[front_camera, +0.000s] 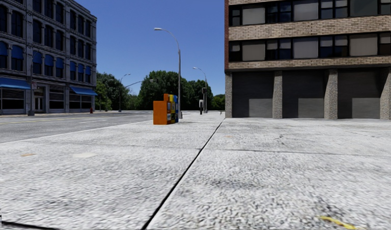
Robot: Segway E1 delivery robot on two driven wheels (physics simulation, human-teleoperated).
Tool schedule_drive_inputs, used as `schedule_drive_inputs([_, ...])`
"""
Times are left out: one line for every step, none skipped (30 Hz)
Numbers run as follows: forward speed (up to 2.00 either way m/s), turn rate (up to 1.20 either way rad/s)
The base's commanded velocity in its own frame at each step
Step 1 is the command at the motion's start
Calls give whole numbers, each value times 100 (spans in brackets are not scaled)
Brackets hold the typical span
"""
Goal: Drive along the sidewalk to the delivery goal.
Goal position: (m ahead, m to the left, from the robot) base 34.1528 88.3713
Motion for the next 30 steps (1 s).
schedule_drive_inputs([200, 0])
schedule_drive_inputs([200, 0])
schedule_drive_inputs([200, 0])
schedule_drive_inputs([200, 0])
schedule_drive_inputs([200, 0])
schedule_drive_inputs([200, 0])
schedule_drive_inputs([200, 0])
schedule_drive_inputs([200, 0])
schedule_drive_inputs([200, 0])
schedule_drive_inputs([200, 0])
schedule_drive_inputs([200, 0])
schedule_drive_inputs([200, 0])
schedule_drive_inputs([200, 0])
schedule_drive_inputs([200, 0])
schedule_drive_inputs([200, 0])
schedule_drive_inputs([200, 0])
schedule_drive_inputs([200, 0])
schedule_drive_inputs([200, 0])
schedule_drive_inputs([200, 0])
schedule_drive_inputs([200, 0])
schedule_drive_inputs([200, 0])
schedule_drive_inputs([200, 0])
schedule_drive_inputs([200, 0])
schedule_drive_inputs([200, 0])
schedule_drive_inputs([200, 0])
schedule_drive_inputs([200, 0])
schedule_drive_inputs([200, 0])
schedule_drive_inputs([200, 0])
schedule_drive_inputs([200, 0])
schedule_drive_inputs([200, 0])
